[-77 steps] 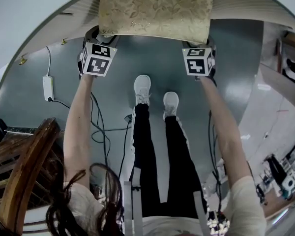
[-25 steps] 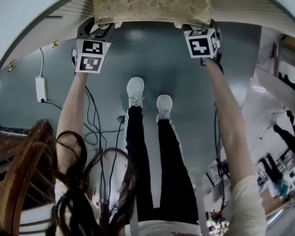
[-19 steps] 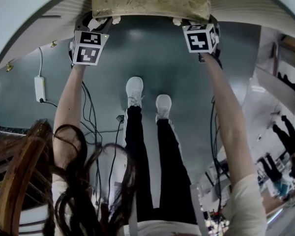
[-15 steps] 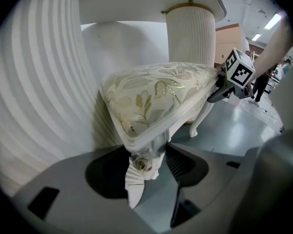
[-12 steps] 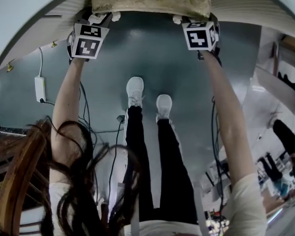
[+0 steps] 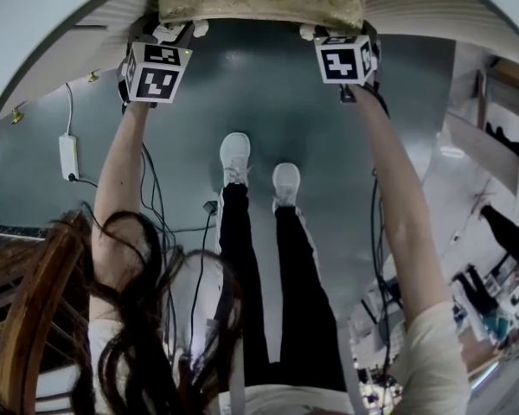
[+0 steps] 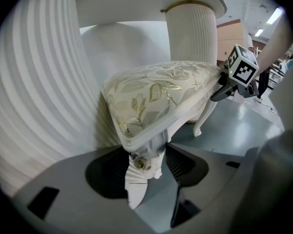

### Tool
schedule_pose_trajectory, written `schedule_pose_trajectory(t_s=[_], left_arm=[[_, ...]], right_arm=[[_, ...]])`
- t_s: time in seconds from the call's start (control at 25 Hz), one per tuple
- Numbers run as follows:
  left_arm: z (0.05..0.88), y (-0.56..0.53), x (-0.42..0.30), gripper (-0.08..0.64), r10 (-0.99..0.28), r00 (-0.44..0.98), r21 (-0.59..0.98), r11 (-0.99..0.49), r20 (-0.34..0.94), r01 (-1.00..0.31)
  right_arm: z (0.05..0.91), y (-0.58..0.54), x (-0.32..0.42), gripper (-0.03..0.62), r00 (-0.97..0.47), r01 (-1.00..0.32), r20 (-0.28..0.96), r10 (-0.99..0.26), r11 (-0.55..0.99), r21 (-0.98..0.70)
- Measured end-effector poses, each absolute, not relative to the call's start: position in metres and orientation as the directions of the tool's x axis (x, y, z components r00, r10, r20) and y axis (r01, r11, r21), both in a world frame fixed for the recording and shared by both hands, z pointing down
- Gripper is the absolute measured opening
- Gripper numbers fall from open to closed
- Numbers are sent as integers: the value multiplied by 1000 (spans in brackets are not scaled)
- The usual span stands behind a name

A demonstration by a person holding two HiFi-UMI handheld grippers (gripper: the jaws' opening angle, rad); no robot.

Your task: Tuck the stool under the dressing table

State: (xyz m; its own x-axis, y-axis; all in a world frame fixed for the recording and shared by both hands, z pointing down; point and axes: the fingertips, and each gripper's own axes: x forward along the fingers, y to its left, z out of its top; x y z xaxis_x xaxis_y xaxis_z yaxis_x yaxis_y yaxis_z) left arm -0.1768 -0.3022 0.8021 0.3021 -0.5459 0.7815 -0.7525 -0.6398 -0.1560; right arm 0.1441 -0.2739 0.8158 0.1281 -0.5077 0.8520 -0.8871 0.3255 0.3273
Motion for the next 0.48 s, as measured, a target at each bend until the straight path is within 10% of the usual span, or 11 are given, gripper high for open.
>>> schedule_pose_trajectory(t_s=[0.48], left_arm=[[769, -250, -166, 233, -571, 295, -23, -483, 766, -876]], right_arm=[[769, -204, 121, 321, 30, -957, 863, -504, 234, 170]])
